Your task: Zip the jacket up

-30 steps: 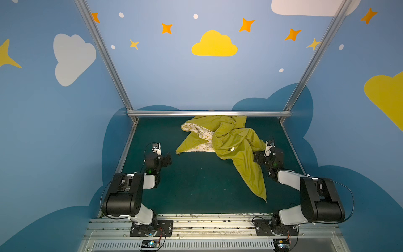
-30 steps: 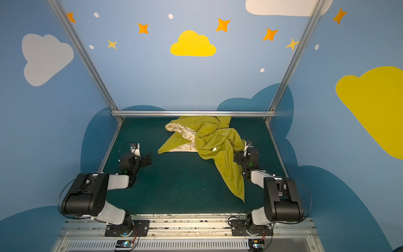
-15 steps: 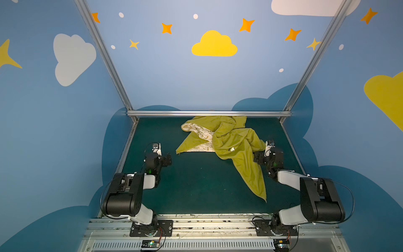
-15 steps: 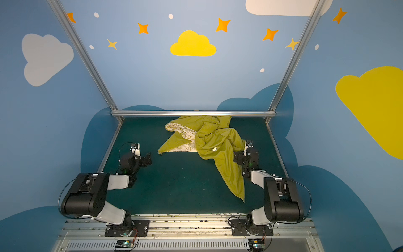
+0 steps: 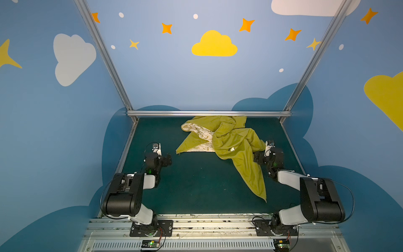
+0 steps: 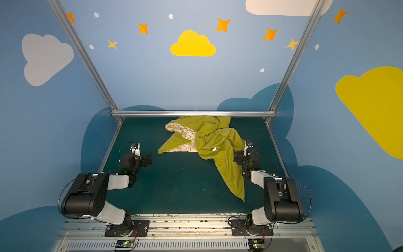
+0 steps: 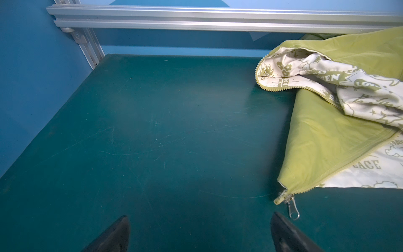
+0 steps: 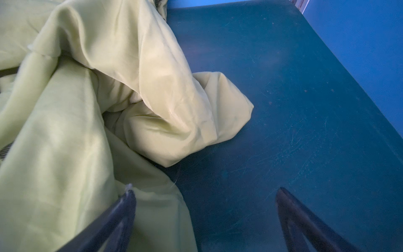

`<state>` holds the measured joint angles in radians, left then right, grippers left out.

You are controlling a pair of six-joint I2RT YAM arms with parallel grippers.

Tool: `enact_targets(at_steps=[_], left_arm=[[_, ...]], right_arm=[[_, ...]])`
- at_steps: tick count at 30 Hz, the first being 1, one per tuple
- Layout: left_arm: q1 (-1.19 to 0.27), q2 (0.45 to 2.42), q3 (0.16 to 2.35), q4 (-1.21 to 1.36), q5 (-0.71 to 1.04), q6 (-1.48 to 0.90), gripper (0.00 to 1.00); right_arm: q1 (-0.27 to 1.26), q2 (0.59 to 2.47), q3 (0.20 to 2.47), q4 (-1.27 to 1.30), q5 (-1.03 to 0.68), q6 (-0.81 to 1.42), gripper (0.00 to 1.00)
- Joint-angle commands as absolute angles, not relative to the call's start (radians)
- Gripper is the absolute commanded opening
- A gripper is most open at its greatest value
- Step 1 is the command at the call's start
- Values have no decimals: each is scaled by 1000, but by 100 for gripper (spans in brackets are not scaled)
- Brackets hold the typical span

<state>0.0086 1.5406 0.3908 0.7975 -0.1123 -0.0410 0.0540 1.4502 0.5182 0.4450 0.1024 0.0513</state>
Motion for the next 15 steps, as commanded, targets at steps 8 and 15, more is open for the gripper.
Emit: enact_targets(at_steps=[8,15], left_arm=[[-112,1152,653,169,-70,-323,99],[-215,1354,811,73,188,-196,99]], right_arm=[[38,1073,683,-139,-8,570,98],[201,1191,793,-328,-358,367,98]])
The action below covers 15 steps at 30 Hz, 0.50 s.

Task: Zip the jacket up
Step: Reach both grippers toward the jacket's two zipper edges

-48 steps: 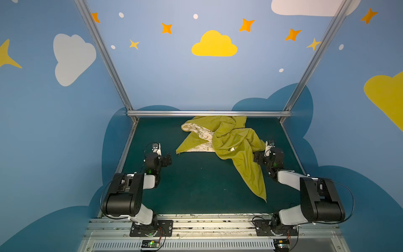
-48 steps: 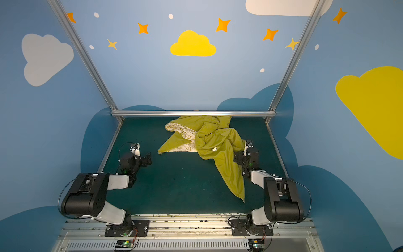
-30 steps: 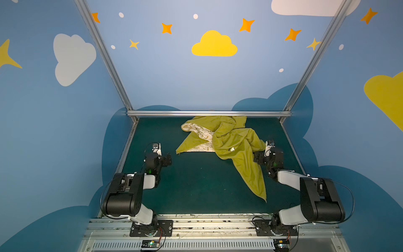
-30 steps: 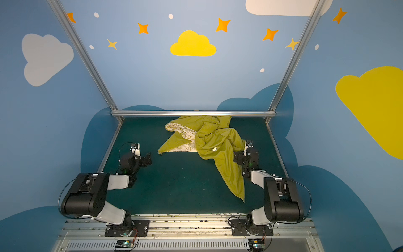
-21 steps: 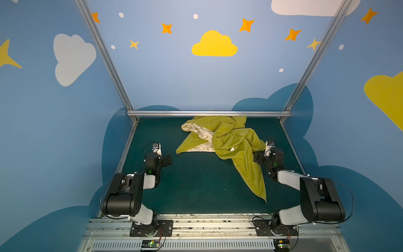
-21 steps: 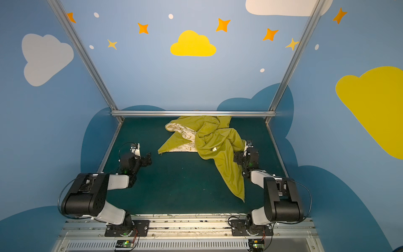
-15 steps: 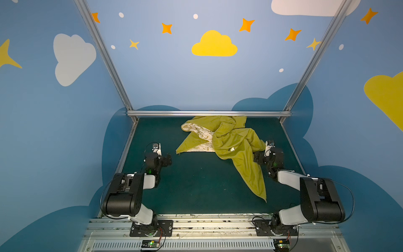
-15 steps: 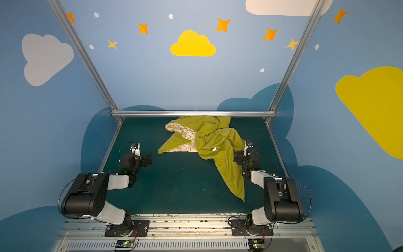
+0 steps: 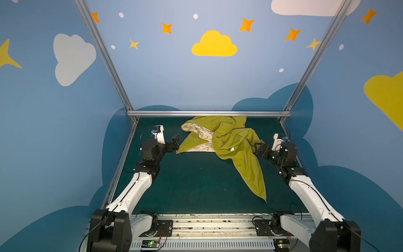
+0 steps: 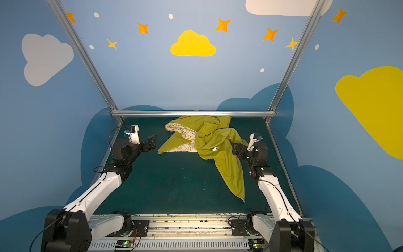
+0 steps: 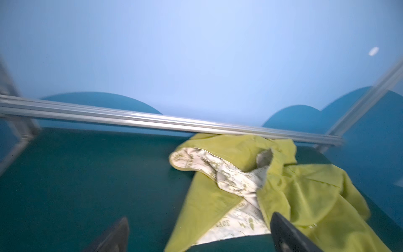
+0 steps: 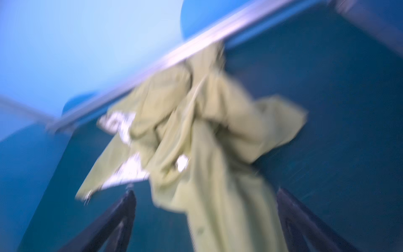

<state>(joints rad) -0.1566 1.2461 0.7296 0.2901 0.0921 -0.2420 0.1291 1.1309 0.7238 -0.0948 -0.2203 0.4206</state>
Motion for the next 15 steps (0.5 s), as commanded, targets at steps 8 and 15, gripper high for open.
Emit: enact_targets(at_steps=[8,15], left_arm=[[-272,1719,1120,-228,111,-36,99],[-288,1970,1433,-502,18,93,99]], right_arm=[[368,1370,935,-722,17,373,98],[370,1589,1071,-909,168,439,98]])
